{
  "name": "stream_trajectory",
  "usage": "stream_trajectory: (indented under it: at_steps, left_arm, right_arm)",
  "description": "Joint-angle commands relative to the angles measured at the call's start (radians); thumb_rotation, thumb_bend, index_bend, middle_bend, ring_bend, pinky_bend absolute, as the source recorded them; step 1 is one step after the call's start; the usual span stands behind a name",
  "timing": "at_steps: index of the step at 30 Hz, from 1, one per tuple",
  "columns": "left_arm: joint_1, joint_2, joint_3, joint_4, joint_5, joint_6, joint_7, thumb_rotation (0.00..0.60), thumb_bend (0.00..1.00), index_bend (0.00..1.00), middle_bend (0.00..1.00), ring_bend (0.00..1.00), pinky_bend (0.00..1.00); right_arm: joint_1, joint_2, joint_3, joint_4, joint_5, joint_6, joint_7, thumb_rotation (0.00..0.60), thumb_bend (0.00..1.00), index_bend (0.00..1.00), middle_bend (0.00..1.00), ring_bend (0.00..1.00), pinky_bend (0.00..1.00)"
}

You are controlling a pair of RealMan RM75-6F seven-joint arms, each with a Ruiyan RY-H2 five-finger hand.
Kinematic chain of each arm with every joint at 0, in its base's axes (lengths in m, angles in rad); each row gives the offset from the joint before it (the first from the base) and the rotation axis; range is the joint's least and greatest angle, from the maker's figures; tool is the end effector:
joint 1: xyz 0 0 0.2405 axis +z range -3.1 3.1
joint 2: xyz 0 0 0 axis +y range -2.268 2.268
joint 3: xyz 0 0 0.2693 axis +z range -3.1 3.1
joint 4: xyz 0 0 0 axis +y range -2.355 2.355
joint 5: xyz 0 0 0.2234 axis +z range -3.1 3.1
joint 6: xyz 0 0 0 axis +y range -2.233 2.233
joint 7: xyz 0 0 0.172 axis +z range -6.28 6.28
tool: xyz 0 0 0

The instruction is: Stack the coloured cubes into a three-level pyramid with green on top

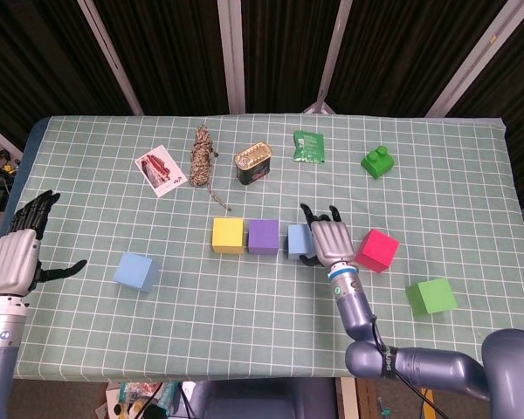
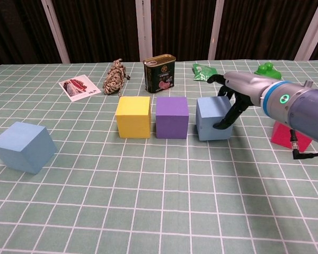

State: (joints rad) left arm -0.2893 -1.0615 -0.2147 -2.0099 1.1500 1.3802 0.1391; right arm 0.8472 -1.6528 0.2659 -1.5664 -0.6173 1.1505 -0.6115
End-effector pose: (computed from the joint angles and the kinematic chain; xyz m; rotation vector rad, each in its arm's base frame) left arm -0.2315 0.2841 0.1552 -1.2379 -1.1174 -1.0901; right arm -0.1256 -0.3909 -0.0501 1.6000 -1.1577 0.8176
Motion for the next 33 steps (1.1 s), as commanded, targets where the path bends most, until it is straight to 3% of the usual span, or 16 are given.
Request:
stream_trajectory:
  at_steps: [1,33]
  left_arm:
    - [0.0,0.001,-0.001,0.001,-0.002,-0.001,-0.002,0.6,0.15,0.0,0.0,0.0,0.01]
    - [-0.009,-0.012,-0.002,0.028,-0.034,-0.02,0.002,0.6,0.15,0.0,0.0,0.0,0.01]
  right_arm:
    - [0.006,-0.013,0.008,0.022,0.009,-0.002,-0.006,0.6,0.25,0.0,0.4,0.26,0.0]
    - [0.017,-0.064,0.032,0.085,0.023,-0.026,-0.011,0.6,0.25,0.0,0.4,0.26,0.0]
